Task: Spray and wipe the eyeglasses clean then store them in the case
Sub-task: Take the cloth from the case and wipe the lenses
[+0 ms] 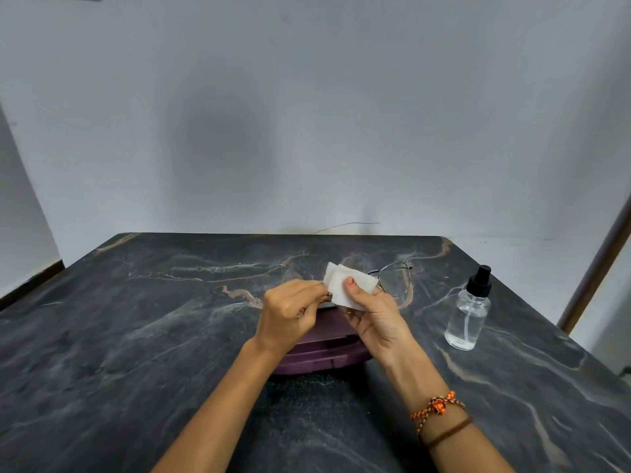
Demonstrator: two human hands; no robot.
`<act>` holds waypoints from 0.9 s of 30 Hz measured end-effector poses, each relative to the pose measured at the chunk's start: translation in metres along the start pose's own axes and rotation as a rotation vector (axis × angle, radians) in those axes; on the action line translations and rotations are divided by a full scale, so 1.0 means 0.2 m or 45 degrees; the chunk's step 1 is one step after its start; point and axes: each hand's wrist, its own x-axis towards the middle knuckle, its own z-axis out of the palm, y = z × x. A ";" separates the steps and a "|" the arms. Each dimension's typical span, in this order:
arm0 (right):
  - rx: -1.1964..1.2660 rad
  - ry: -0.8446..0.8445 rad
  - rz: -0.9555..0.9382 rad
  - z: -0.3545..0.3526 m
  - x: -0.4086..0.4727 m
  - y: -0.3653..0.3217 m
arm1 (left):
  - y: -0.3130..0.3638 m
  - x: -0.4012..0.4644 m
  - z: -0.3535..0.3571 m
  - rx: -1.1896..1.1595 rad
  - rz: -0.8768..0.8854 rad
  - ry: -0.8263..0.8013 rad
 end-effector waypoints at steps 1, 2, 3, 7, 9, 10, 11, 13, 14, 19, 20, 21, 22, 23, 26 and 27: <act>-0.072 0.003 -0.008 -0.01 0.00 0.00 | 0.00 0.00 0.00 0.002 0.006 -0.004; -0.144 0.001 -0.015 -0.01 0.00 0.00 | 0.00 0.00 0.00 0.004 0.011 -0.001; -0.203 -0.002 -0.023 -0.01 0.00 0.00 | 0.00 0.01 -0.01 0.007 0.006 0.005; -0.288 -0.044 -0.019 -0.02 -0.01 -0.03 | 0.00 0.02 -0.02 0.008 0.000 0.012; -0.267 -0.111 0.036 -0.03 -0.01 -0.05 | 0.00 0.02 -0.02 0.005 -0.019 0.004; -0.247 -0.142 0.069 -0.03 -0.02 -0.06 | 0.00 0.02 -0.02 0.003 -0.030 0.007; -0.227 -0.161 0.097 -0.03 -0.02 -0.06 | -0.01 0.02 -0.02 -0.002 -0.038 0.010; -0.195 -0.150 0.111 -0.02 -0.02 -0.05 | -0.01 0.02 -0.03 -0.011 -0.056 0.020; -0.193 -0.123 0.092 -0.02 -0.02 -0.04 | -0.01 0.03 -0.03 -0.008 -0.065 0.029; -0.180 -0.023 -0.001 0.01 -0.01 0.00 | -0.02 0.04 -0.06 0.008 -0.086 0.072; -0.194 -0.009 0.006 0.02 -0.01 0.01 | -0.02 0.04 -0.06 0.012 -0.087 0.069; -0.216 0.008 0.010 0.01 -0.01 0.01 | -0.02 0.04 -0.06 0.015 -0.091 0.067; -0.236 0.026 0.011 0.01 -0.01 0.01 | -0.02 0.04 -0.06 0.019 -0.099 0.070; -0.248 0.046 0.009 0.00 -0.01 0.01 | -0.02 0.04 -0.06 0.021 -0.112 0.077; -0.251 0.078 -0.022 -0.01 0.00 0.01 | -0.03 0.04 -0.06 0.020 -0.165 0.124; -0.257 0.080 -0.036 -0.01 0.00 0.01 | -0.03 0.04 -0.06 0.018 -0.179 0.140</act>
